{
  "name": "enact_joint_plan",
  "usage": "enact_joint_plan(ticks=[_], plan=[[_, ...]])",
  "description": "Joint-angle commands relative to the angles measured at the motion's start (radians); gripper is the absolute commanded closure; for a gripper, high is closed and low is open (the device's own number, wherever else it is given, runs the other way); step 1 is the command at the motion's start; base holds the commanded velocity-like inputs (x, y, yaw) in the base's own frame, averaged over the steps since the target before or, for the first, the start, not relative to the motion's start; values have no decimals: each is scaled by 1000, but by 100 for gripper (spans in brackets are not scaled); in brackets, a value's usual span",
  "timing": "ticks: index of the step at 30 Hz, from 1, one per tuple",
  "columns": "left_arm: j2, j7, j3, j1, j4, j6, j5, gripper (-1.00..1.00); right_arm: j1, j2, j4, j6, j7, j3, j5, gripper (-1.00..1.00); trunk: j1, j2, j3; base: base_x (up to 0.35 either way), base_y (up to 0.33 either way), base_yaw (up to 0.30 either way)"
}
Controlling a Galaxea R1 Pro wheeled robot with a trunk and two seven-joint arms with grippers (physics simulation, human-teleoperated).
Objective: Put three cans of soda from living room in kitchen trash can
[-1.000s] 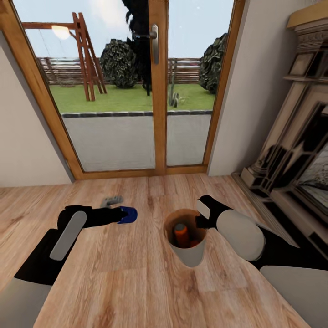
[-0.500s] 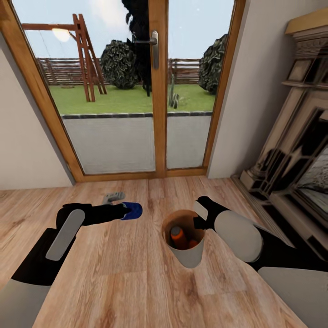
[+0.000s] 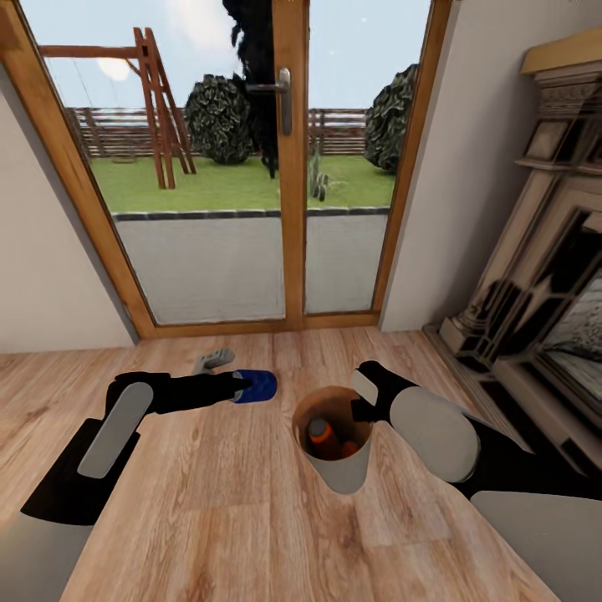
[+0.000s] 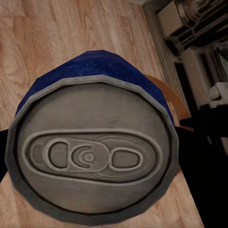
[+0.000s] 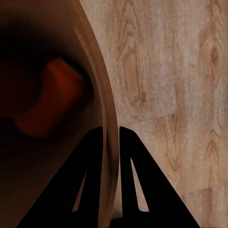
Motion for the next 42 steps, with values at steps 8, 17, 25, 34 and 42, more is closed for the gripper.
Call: enact_joint_plan(ticks=[8,17,25,34,42], plan=[[-8,5,-3,0,4,0,2,100,0,0,13,-2,8,-2,-4,100,-31,56,25,0,0,0],[-11,5,-4,0,5,0,2,100,0,0,28,-2,10,-1,-4,100,-31,56,25,0,0,0],[-61,14,-72,0,20,0,-6,100,0,0,37,-2,11,-1,-5,100,-31,56,25,0,0,0],[-122,16,-123,0,69,0,-68,100,0,0,38,-2,12,-2,-5,100,-31,56,25,0,0,0],[-144,16,-139,0,114,-3,-96,100,0,0,38,-2,14,-2,-7,100,-31,56,25,0,0,0]])
